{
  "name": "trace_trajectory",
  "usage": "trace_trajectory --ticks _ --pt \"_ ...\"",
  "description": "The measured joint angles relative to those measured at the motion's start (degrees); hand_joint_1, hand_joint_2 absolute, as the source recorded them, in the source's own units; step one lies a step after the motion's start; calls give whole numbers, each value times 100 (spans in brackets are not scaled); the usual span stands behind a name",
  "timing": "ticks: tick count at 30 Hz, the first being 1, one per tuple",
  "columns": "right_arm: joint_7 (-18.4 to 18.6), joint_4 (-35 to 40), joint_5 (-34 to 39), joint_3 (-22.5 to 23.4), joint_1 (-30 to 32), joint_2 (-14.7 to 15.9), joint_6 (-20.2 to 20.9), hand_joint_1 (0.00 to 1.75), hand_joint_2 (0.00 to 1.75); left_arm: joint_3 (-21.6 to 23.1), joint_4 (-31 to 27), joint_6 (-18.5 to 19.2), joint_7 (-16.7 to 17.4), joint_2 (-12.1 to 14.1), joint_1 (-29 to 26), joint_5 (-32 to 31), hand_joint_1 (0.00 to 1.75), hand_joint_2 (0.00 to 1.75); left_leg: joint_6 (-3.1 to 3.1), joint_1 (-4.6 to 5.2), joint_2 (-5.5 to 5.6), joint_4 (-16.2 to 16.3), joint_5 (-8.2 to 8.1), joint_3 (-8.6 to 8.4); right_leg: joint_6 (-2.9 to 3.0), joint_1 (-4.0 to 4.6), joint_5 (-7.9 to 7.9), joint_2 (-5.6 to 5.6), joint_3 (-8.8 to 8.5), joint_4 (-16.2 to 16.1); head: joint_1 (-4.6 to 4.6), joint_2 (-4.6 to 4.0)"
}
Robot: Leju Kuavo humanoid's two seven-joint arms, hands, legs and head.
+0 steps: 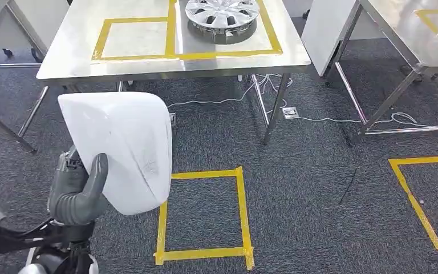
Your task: Take the parts from the cabinet and place them on the table.
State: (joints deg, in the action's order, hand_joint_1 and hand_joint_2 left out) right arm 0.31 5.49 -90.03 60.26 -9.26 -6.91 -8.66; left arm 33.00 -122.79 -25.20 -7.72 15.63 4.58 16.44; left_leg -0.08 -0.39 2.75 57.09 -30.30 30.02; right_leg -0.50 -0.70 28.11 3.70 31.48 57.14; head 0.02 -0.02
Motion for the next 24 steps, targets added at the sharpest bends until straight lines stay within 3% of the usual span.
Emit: trace_trajectory --ticks 7,11,12,13,14,15,17,18,19,20,22,23,24 --pt "0 0 0 0 5 -4 -9 0 175 0 0 2 33 4 2 0 175 175 30 31 6 38 -17 8 -52 -27 -7 0 -5 -13 0 0" --pt "0 0 0 0 11 -17 -11 0 175 0 0 2 46 4 5 0 175 175 95 56 7 51 -12 18 -121 -52 -26 9 -17 -51 0 0" --pt "0 0 0 0 5 -20 -11 0 175 0 -7 2 48 4 9 0 175 175 129 19 0 -30 7 -11 -158 -32 -5 18 -35 -68 4 0" --pt "0 0 0 0 12 -17 -15 0 175 0 -11 2 52 4 9 0 175 175 159 -7 -21 -87 42 -75 -165 -19 29 -96 -14 8 -2 0" --pt "0 0 0 0 7 -20 -17 0 175 0 -13 2 52 4 11 -2 175 175 178 -15 -42 -118 38 -111 -168 -9 150 -237 98 227 -37 0" --pt "0 0 0 0 -2 -20 -17 0 175 0 -15 2 52 4 11 -2 175 175 190 -12 -70 -118 30 -123 -180 -22 359 -294 329 658 -53 0" --pt "0 0 0 -2 0 -24 -17 0 175 0 -15 2 61 7 7 -2 175 175 204 -3 -115 -115 -3 -142 -198 -24 694 -331 855 1583 -57 0" --pt "0 -2 0 -2 10 -31 -17 0 175 2 -15 2 63 7 4 -2 175 175 195 -1 -129 -115 -20 -157 -202 -25 727 -333 1027 1853 -63 0" --pt "0 -2 0 0 19 -33 -17 0 175 2 -15 2 63 7 -1 -2 175 175 188 0 -137 -115 -48 -195 -196 -23 598 -335 1058 1836 -63 0" --pt "0 -2 0 0 22 -33 -17 0 175 2 -15 2 66 9 0 -2 175 175 173 0 -134 -114 -87 -245 -179 -22 324 -334 942 1554 -65 0" --pt "-2 -2 0 0 20 -31 -20 0 175 2 -15 0 68 9 1 -2 175 175 132 6 -127 -115 -188 -388 -104 -12 -377 -286 487 487 -66 0" --pt "-7 -2 0 0 24 -26 -20 0 175 2 -15 0 68 9 -2 -2 175 175 113 -17 -124 -128 -232 -397 -51 -7 -382 -172 345 242 -66 0" --pt "-7 -2 2 -2 21 -26 -20 0 175 2 -9 -2 70 9 24 -4 175 175 68 15 -92 -109 -261 -381 -20 5 -338 -161 300 169 -48 0"
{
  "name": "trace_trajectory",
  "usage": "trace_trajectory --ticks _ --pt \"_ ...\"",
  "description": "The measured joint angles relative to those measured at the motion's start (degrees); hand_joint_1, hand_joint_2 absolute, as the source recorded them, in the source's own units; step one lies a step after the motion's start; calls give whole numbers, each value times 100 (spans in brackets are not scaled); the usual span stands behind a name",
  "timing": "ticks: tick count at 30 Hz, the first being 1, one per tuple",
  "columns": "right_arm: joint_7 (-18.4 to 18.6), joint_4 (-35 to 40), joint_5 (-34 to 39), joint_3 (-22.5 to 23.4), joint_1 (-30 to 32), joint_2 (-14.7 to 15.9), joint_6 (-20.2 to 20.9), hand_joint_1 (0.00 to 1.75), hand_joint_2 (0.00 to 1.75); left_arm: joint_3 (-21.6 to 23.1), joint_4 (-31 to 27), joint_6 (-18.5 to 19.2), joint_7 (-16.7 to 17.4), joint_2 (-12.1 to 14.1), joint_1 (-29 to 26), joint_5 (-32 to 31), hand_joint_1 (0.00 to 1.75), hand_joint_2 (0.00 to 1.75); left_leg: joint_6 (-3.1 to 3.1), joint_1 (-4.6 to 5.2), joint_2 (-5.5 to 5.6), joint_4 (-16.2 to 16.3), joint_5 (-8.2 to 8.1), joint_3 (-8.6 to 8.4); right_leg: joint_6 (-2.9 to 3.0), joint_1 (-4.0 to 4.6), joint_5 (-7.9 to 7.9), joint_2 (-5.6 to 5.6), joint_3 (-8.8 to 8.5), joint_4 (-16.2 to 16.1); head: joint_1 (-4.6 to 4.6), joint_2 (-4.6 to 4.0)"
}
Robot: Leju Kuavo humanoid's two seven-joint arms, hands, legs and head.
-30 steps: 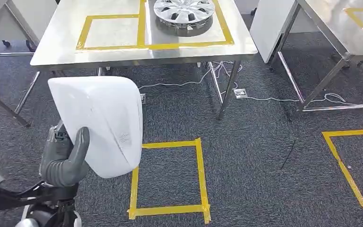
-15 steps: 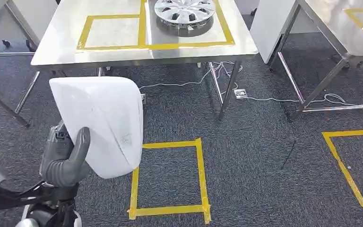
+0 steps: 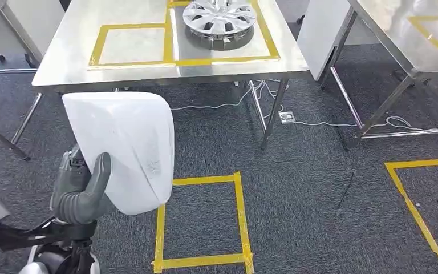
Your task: Take the parts from the cabinet and place them on the table.
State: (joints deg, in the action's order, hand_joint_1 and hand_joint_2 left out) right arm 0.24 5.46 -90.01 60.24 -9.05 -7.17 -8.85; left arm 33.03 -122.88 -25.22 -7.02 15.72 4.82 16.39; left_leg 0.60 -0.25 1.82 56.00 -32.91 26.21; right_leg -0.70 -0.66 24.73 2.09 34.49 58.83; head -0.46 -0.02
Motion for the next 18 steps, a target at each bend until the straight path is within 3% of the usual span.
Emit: trace_trajectory --ticks 1,3,4,5,6,8,9,10,11,13,14,15,16,17,18 --pt "-2 0 -2 0 4 -2 0 0 175 2 2 0 7 0 -5 0 175 175 -36 -25 16 1 -3 33 28 20 114 -56 -58 -96 -20 0" --pt "-2 0 -2 0 32 0 -2 0 175 4 4 0 4 0 2 -2 175 175 -79 -28 75 -35 -28 18 62 27 185 -107 -61 -110 -13 0" --pt "-2 0 -2 2 31 -2 -2 0 175 2 -9 0 4 2 1 -4 175 175 -113 -27 78 -26 -100 -12 77 -44 186 -159 -137 -196 -15 0" --pt "-2 2 -2 4 25 4 -4 0 175 0 -9 0 4 9 -1 -4 175 175 -144 -15 -83 93 -138 10 93 -33 202 -183 -207 -240 -2 0" --pt "-2 2 -2 4 9 4 -7 0 175 2 -9 0 0 17 21 -9 175 175 -172 -26 -164 438 -289 212 130 -36 236 -216 -262 -263 35 0" --pt "-2 2 -2 4 -8 0 -4 0 175 2 -2 0 2 20 16 -9 175 175 -219 -54 -180 1425 -605 865 124 -41 324 -261 -342 -260 59 0" --pt "-2 2 -2 4 -2 0 -4 0 175 4 2 0 4 20 14 -9 175 175 -234 -71 -179 1764 -639 1135 113 -41 373 -282 -392 -259 79 0" --pt "-2 2 -2 4 9 0 -4 0 175 4 9 0 4 20 13 -9 175 175 -248 -86 -181 1848 -493 1293 95 -44 429 -295 -465 -254 81 0" --pt "-2 2 -2 4 21 0 -4 0 175 4 9 0 4 20 11 -9 175 175 -257 -101 -187 1655 -184 1303 73 -55 497 -304 -553 -243 85 0" --pt "-2 0 -2 4 19 -15 0 0 175 4 9 0 7 24 12 -9 175 175 -277 -125 -241 803 582 1040 7 -98 646 -306 -739 -212 90 0" --pt "-2 0 -2 4 11 -17 0 0 175 4 11 0 4 28 8 -9 175 175 -304 -107 -318 624 595 926 -47 -124 730 -306 -823 -205 92 0" --pt "-2 2 -2 5 -6 -11 0 0 175 7 26 0 13 28 4 -7 175 175 -296 -58 -389 640 576 927 -99 -74 756 -295 -809 -212 122 0" --pt "-2 2 -2 4 -21 -7 2 0 175 9 17 0 11 28 28 -9 175 175 -226 -85 -365 451 453 849 -123 -70 766 -288 -783 -157 162 0" --pt "-2 2 -2 4 -35 -7 2 0 175 9 20 -2 17 31 5 -7 175 175 -130 -79 -337 472 409 885 -136 -59 773 -305 -765 -167 103 0" --pt "-2 2 -2 4 -29 -7 2 0 175 7 22 -4 15 33 -16 -9 175 175 -85 -77 -312 470 373 889 -149 -63 785 -322 -784 -179 70 0"
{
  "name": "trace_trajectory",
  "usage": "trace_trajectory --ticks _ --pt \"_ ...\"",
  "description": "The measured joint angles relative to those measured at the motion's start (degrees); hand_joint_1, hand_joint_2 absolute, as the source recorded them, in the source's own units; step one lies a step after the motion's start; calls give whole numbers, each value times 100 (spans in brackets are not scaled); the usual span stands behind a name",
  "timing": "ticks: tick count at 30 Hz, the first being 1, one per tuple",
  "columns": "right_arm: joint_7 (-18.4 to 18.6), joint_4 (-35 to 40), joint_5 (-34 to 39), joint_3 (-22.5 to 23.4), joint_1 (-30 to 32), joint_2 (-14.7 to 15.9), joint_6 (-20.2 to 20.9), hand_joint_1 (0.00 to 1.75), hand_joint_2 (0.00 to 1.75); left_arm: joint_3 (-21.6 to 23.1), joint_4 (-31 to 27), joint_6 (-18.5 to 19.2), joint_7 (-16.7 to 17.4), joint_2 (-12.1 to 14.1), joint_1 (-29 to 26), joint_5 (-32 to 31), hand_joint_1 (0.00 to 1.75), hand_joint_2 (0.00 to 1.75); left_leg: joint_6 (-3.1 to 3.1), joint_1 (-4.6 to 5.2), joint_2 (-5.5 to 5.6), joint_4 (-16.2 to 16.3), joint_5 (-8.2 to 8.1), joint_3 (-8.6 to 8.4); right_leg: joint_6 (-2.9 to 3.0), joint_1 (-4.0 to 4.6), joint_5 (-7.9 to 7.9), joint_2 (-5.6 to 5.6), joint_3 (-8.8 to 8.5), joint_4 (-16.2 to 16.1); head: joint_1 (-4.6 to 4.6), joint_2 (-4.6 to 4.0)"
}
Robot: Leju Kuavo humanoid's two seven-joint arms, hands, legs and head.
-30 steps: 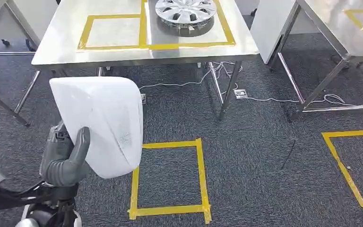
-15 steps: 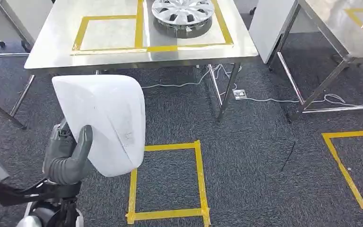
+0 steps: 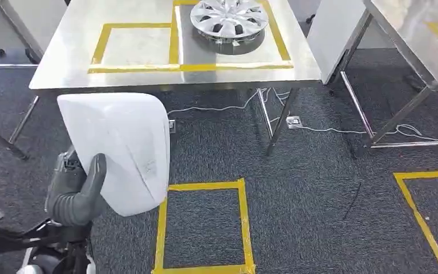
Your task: Take the parts from the cabinet and place them on the table.
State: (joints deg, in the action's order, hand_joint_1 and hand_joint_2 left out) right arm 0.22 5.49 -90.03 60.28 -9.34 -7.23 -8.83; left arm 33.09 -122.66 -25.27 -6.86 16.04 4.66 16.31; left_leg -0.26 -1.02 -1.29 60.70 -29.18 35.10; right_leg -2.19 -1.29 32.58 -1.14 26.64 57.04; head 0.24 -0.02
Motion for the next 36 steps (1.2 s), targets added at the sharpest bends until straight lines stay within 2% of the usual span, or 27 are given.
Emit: trace_trajectory --ticks 2,3,6,7,8,9,11,12,13,14,16,17,18,19,20,22,23,24,25,27,28,29,30,31,33,34,36 --pt "0 -2 0 0 8 0 0 0 175 2 -11 4 0 0 -4 -4 175 175 86 -2 47 -33 -59 -119 -40 -32 26 7 -19 81 -29 0" --pt "0 -2 0 0 -2 -4 0 0 175 2 -15 4 -2 2 10 -7 175 175 118 0 41 -36 -82 -180 -42 -35 86 41 81 328 -46 0" --pt "0 -2 0 0 -25 -15 0 0 175 2 -17 4 0 2 24 -9 175 175 169 60 63 -48 -172 -261 -49 5 597 47 1003 1747 -59 0" --pt "0 0 0 0 -13 -15 0 0 175 2 -15 4 2 2 20 -9 175 175 178 84 81 -48 -204 -300 -31 28 644 47 1221 1993 -65 0" --pt "0 -2 0 0 12 -15 0 0 175 2 -15 2 2 2 20 -9 175 175 183 119 111 -49 -247 -368 19 61 475 54 1310 1963 -65 0" --pt "0 -2 0 0 27 -15 0 0 175 2 -15 4 2 2 20 -9 175 175 186 147 127 -50 -289 -436 79 92 221 58 1283 1735 -68 0" --pt "-2 -2 0 0 17 -15 0 0 175 2 -20 4 0 2 23 -13 175 175 196 240 134 -80 -381 -619 315 224 -557 77 1039 776 -83 0" --pt "-2 -2 0 0 10 -11 0 0 175 2 -20 4 0 2 22 -13 175 175 213 242 125 -115 -410 -649 473 300 -729 88 981 522 -83 0" --pt "-2 -4 2 -2 7 5 -2 0 175 4 -13 4 2 0 30 -13 175 175 205 223 138 -185 -406 -704 561 306 -582 120 1012 598 12 0" --pt "-17 -2 -2 -2 5 -4 -4 0 175 2 -13 2 2 2 27 -13 175 175 176 132 142 -220 -392 -699 575 359 -654 222 942 386 -2 0" --pt "-22 11 0 0 42 15 -24 0 175 2 -13 2 7 0 17 -13 175 175 129 89 149 -257 -316 -762 678 421 -682 214 717 -16 -68 0" --pt "-28 11 0 0 47 48 -24 0 175 0 -22 4 2 2 21 -13 175 175 69 87 159 -322 -260 -831 714 391 -711 194 568 -173 -109 0" --pt "-42 11 0 4 47 48 -24 0 175 -2 -20 4 4 7 16 -13 175 175 74 101 165 -271 -298 -825 671 318 -770 152 402 -367 -144 0" --pt "-48 13 0 7 23 50 -26 0 175 0 -20 4 0 7 38 -13 175 175 30 110 178 -71 -357 -735 660 293 -777 151 308 -453 -132 0" --pt "-48 15 0 7 -2 48 -26 0 175 -2 -17 4 2 7 49 -13 175 175 -16 91 190 260 -492 -520 650 257 -770 146 274 -472 -122 0" --pt "-48 13 0 7 -15 24 -15 0 175 0 -11 4 4 9 37 -13 175 175 -142 12 188 972 -826 29 512 166 -677 130 226 -461 -116 0" --pt "-48 13 0 7 -5 17 -13 0 175 -2 -11 4 4 13 30 -13 175 175 -212 -34 175 1154 -873 234 434 111 -624 126 191 -436 -114 0" --pt "-48 11 0 9 20 13 -9 0 175 0 -11 4 4 15 29 -13 175 175 -294 -83 149 1074 -720 299 352 49 -562 122 143 -403 -114 0" --pt "-48 7 0 9 32 0 -11 0 175 0 -11 4 4 15 29 -13 175 175 -378 -141 124 756 -402 237 257 -29 -483 125 89 -353 -114 0" --pt "-48 4 0 13 18 2 -11 0 175 0 -11 4 4 15 32 -13 175 175 -564 -270 62 -68 296 -23 96 -156 -308 146 34 -182 -98 0" --pt "-48 9 0 13 4 17 -13 0 175 2 9 4 11 13 19 -11 175 175 -629 -211 72 66 195 14 -6 -196 -216 163 62 -114 -61 0" --pt "-48 11 0 13 -15 33 -15 0 175 2 11 4 9 13 46 -13 175 175 -432 -184 -12 -30 -76 76 -65 -164 -155 184 104 23 0 0" --pt "-48 7 0 13 -31 22 -22 0 175 0 13 2 13 22 18 -13 175 175 -211 -200 -9 76 64 93 -82 -163 -101 173 140 25 24 0" --pt "-50 4 0 13 -21 11 -20 0 175 0 4 2 7 24 -12 -13 175 175 -153 -192 -1 95 11 117 -103 -163 -85 147 98 23 -70 0" --pt "-50 2 0 15 -3 4 -20 0 175 0 -2 7 2 24 -2 -15 175 175 -68 -177 48 102 11 56 -142 -186 -60 128 79 51 -114 0" --pt "-50 4 0 15 -8 4 -20 0 175 0 -7 7 2 24 4 -15 175 175 -54 -166 46 96 2 25 -125 -178 -10 120 181 259 -142 0" --pt "-50 2 0 15 -30 0 -20 0 175 -4 -15 7 0 24 10 -22 175 175 -22 -131 44 86 -34 -20 -126 -122 303 118 697 1156 -151 0"
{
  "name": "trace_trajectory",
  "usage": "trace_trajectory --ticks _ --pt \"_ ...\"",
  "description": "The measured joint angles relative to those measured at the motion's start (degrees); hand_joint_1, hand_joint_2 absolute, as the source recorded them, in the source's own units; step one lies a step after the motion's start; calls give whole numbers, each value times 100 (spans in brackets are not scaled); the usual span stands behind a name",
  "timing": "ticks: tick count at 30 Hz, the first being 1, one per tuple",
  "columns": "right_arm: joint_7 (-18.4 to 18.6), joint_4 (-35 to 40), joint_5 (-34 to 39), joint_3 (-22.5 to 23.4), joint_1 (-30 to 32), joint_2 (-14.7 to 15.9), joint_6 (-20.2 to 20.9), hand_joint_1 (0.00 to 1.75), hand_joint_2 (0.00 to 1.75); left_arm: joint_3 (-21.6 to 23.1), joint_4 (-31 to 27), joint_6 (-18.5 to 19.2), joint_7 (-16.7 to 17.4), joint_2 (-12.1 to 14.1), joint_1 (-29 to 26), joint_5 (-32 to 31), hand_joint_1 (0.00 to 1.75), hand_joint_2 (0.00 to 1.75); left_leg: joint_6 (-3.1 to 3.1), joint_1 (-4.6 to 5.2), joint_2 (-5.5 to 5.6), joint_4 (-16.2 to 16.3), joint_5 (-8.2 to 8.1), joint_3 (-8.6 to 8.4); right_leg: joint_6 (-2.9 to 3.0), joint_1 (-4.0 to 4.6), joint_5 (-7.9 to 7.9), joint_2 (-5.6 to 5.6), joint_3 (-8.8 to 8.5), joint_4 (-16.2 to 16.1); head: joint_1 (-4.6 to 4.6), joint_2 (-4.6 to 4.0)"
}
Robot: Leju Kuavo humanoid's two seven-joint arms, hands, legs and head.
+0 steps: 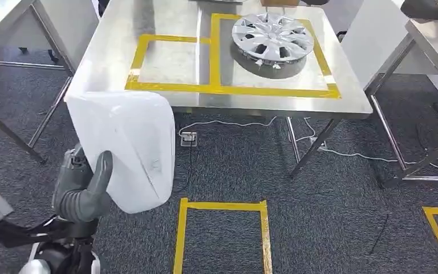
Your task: Take the parts from the cabinet and place them on the table.
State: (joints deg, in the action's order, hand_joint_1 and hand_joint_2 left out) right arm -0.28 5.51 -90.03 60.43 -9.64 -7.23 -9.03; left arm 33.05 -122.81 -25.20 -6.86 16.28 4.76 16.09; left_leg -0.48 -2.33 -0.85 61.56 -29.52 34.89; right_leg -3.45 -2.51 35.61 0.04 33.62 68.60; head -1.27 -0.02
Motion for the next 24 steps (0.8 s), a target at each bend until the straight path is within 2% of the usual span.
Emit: trace_trajectory --ticks 1,2,3,4,5,6,7,8,9,10,11,12,13,14,15,17,18,19,20,22,23,24 --pt "0 0 0 0 1 -2 0 0 175 2 0 0 0 0 -4 0 175 175 23 27 1 -11 -25 -27 24 24 185 -2 276 437 -9 0" --pt "0 0 0 0 10 -2 2 0 175 4 0 0 0 0 -6 0 175 175 43 61 6 -12 -56 -61 83 57 327 -2 512 768 -11 0" --pt "0 0 0 0 24 0 2 0 175 4 0 0 0 0 -7 0 175 175 69 99 22 -14 -91 -109 165 101 296 -1 624 836 -18 0" --pt "0 0 0 0 36 -2 2 0 175 4 0 0 0 0 -6 0 175 175 77 145 42 -17 -130 -166 261 158 99 0 603 651 -17 0" --pt "0 0 0 2 39 0 2 0 175 4 0 0 0 0 -6 0 175 175 91 195 57 -23 -162 -222 377 221 -194 3 506 306 -22 0" --pt "0 0 0 2 36 -2 2 0 175 4 0 0 0 0 -5 0 175 175 114 250 69 -37 -190 -286 519 306 -551 8 356 -167 -22 0" --pt "0 0 0 2 32 4 2 0 175 4 0 0 0 0 -6 0 175 175 140 254 75 -79 -212 -309 709 431 -867 -3 206 -628 -22 0" --pt "0 4 0 0 27 31 2 0 175 7 2 2 2 -2 -4 -2 175 175 129 293 92 -105 -224 -380 844 485 -761 -17 186 -716 46 0" --pt "0 0 0 0 19 17 0 0 175 7 0 2 2 0 -3 -2 175 175 103 243 139 -169 -213 -372 867 495 -693 16 144 -849 39 0" --pt "0 7 0 2 22 24 -7 0 175 7 0 0 4 -2 -5 0 175 175 81 225 136 -221 -183 -420 884 527 -776 22 95 -972 24 0" --pt "0 5 0 2 35 24 -4 0 175 9 0 0 2 0 -9 -2 175 175 45 212 135 -179 -83 -449 900 528 -817 17 24 -1086 9 0" --pt "0 4 0 4 43 30 -4 0 175 9 -2 0 2 0 -2 -2 175 175 5 228 145 -201 -52 -501 892 492 -859 13 -96 -1207 4 0" --pt "0 4 0 9 45 37 -4 0 175 4 2 0 2 2 -8 -2 175 175 9 238 129 -128 -166 -490 779 446 -934 -19 -238 -1316 4 0" --pt "0 4 0 9 30 33 -4 0 175 4 -2 0 -2 2 4 -4 175 175 -17 238 131 22 -289 -417 769 426 -940 -16 -294 -1362 17 0" --pt "0 4 0 11 4 28 -2 0 175 4 0 0 2 2 10 -4 175 175 -61 228 133 316 -474 -244 758 415 -939 -9 -305 -1372 35 0" --pt "0 4 0 13 -7 15 2 0 175 4 2 0 2 4 5 -4 175 175 -140 180 131 1086 -820 261 699 396 -899 -2 -307 -1368 50 0" --pt "0 2 0 15 9 7 2 0 175 4 2 0 2 7 3 -4 175 175 -164 161 117 1295 -829 448 665 380 -876 -2 -314 -1358 50 0" --pt "0 2 0 20 29 2 4 0 175 4 2 0 2 9 1 -4 175 175 -204 141 101 1232 -683 497 621 361 -846 -2 -337 -1346 50 0" --pt "0 0 0 28 42 0 4 0 175 4 2 0 2 9 1 -4 175 175 -238 112 86 943 -400 427 570 324 -804 3 -371 -1318 52 0" --pt "0 0 0 44 38 -7 4 0 175 4 2 0 2 9 1 -4 175 175 -348 46 70 50 291 76 458 259 -671 19 -419 -1198 59 0" --pt "0 2 0 46 28 6 4 0 175 6 15 -2 8 7 3 -4 175 175 -386 91 83 -27 133 51 390 262 -605 30 -415 -1133 66 0" --pt "0 2 0 48 10 4 4 0 175 7 17 -2 7 7 9 -4 175 175 -209 101 40 -139 -42 73 355 270 -574 43 -361 -1057 129 0"
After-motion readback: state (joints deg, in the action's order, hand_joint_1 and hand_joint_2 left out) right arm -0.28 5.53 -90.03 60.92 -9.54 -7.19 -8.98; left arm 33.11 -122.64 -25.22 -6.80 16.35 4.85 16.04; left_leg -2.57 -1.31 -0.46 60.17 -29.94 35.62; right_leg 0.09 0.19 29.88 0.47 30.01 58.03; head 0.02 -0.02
